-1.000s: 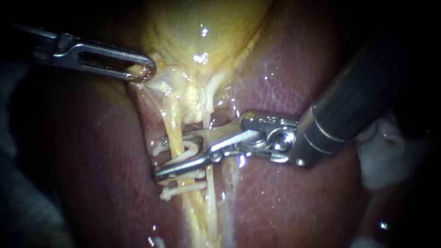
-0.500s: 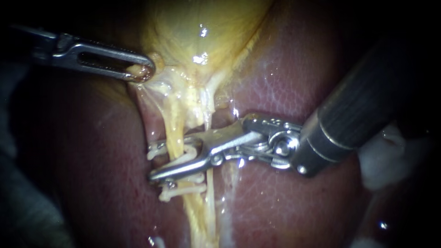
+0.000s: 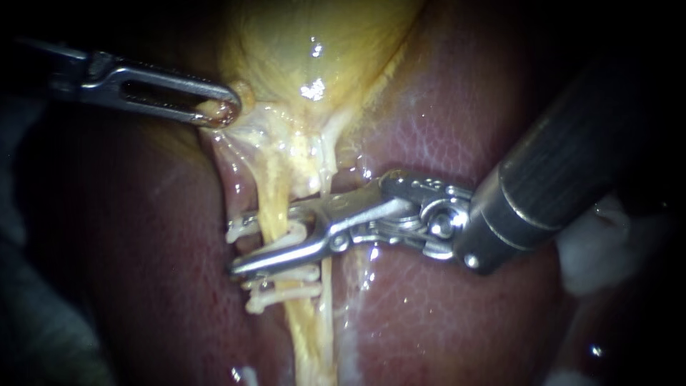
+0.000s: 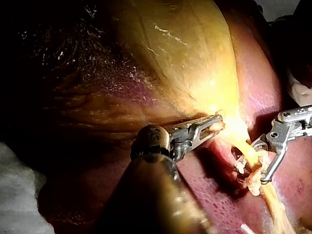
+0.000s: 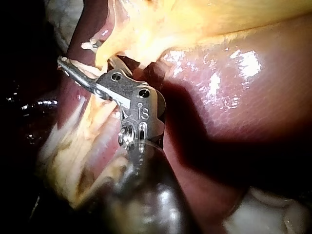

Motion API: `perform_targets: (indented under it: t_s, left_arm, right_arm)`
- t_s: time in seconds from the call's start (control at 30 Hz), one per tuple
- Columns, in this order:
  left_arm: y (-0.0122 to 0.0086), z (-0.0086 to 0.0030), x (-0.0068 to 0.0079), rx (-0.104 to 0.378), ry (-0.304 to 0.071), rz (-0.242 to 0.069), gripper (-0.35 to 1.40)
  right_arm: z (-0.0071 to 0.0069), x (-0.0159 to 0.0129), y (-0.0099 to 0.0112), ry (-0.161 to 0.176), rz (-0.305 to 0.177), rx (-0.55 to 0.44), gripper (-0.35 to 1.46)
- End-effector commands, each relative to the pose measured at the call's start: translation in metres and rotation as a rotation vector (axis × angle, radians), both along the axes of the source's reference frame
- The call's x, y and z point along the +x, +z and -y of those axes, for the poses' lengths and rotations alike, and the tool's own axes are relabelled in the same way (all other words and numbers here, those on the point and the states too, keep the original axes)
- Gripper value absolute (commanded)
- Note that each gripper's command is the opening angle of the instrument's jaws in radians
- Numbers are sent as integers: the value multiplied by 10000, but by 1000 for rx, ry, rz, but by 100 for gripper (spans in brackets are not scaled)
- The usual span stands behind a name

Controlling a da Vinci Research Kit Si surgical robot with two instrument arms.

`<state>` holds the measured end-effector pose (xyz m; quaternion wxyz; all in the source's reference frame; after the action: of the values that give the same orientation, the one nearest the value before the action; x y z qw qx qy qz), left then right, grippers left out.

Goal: Clipping third clip left tube

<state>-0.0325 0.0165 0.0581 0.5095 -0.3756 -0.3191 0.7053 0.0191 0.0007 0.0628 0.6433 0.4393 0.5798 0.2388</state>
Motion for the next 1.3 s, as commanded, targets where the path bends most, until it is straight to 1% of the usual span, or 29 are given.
perform_targets:
  t_s: [0.03,0.1,0.17,0.27,0.33,0.47,0.8,1.1,1.17,1.3]
  left_arm:
    - [0,0,0,0,0,0,-35]
    - [0,0,0,0,0,0,-35]
    - [0,0,0,0,0,0,-35]
    - [0,0,0,0,0,0,-35]
    - [0,0,0,0,0,0,-35]
    - [1,0,0,0,0,0,-35]
    - [2,0,1,-1,0,0,-35]
    - [2,0,1,-1,0,0,-35]
    - [2,0,1,-1,0,-1,-35]
    - [2,0,2,-1,-1,-1,-35]
  right_arm:
    - [-1,-2,3,-13,16,-4,41]
    - [-2,-5,7,-31,39,-11,41]
    - [-4,-9,11,-38,48,-15,41]
    - [-6,-14,15,-34,51,-17,40]
    - [-7,-16,17,-38,55,-18,40]
    - [-4,-19,22,-51,72,-26,40]
    - [0,-21,27,-53,72,-30,39]
    - [4,-24,29,-56,78,-10,37]
    - [4,-25,30,-60,83,-12,37]
    - [6,-26,35,-76,111,-23,37]
